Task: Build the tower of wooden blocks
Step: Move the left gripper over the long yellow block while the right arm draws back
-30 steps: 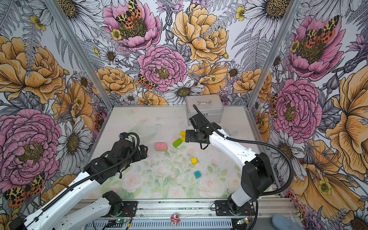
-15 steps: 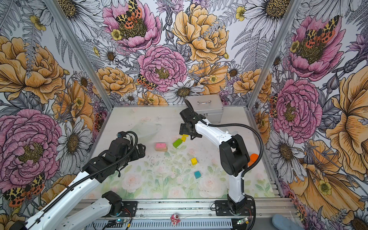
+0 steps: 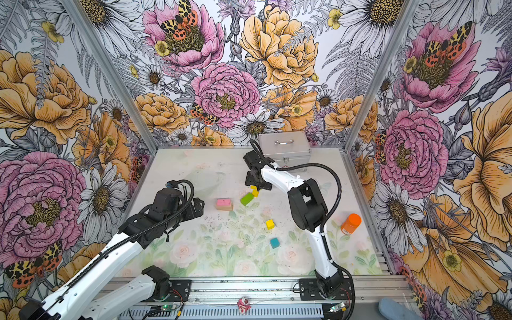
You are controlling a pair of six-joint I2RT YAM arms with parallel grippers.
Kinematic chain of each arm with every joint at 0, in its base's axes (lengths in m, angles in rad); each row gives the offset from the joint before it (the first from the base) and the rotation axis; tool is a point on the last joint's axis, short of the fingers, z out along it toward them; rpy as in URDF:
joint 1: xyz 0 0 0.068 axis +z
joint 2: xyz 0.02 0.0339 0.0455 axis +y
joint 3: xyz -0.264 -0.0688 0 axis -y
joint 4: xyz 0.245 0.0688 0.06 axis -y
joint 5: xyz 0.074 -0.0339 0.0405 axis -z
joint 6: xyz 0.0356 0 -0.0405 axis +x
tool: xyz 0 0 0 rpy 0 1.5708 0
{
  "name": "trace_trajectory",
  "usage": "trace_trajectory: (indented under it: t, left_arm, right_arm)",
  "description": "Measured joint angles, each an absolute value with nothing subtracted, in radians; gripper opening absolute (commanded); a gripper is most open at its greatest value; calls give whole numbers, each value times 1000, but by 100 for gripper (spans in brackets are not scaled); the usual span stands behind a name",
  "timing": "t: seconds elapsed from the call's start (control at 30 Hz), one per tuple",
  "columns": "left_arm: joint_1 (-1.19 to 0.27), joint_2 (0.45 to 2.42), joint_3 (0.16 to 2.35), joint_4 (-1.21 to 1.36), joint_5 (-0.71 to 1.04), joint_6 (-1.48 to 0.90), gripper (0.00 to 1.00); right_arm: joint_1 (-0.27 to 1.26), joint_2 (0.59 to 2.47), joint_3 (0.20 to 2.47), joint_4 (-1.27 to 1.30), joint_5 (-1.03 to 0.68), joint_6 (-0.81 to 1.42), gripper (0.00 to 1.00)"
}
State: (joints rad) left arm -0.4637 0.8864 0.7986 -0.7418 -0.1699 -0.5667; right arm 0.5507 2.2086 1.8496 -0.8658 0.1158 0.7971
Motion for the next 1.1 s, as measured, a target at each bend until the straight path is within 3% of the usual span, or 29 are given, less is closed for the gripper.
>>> trace_trajectory:
  t: [0.47, 0.67, 0.9, 1.1]
  left_arm:
    - [-443, 989, 865, -710, -128, -530, 99]
    - [-500, 1172, 1053, -707, -125, -504, 99]
    - [-621, 1563, 1356, -690, -123, -479, 95]
    - [-687, 1902, 1596, -704, -124, -477, 87]
  right_arm:
    - [540, 2196, 1850, -881, 131, 791, 91]
    - [433, 1903, 1610, -876, 157, 762, 95]
    - [247, 1508, 1271, -846, 158, 732, 97]
    - [132, 1321, 1087, -837, 102, 699, 98]
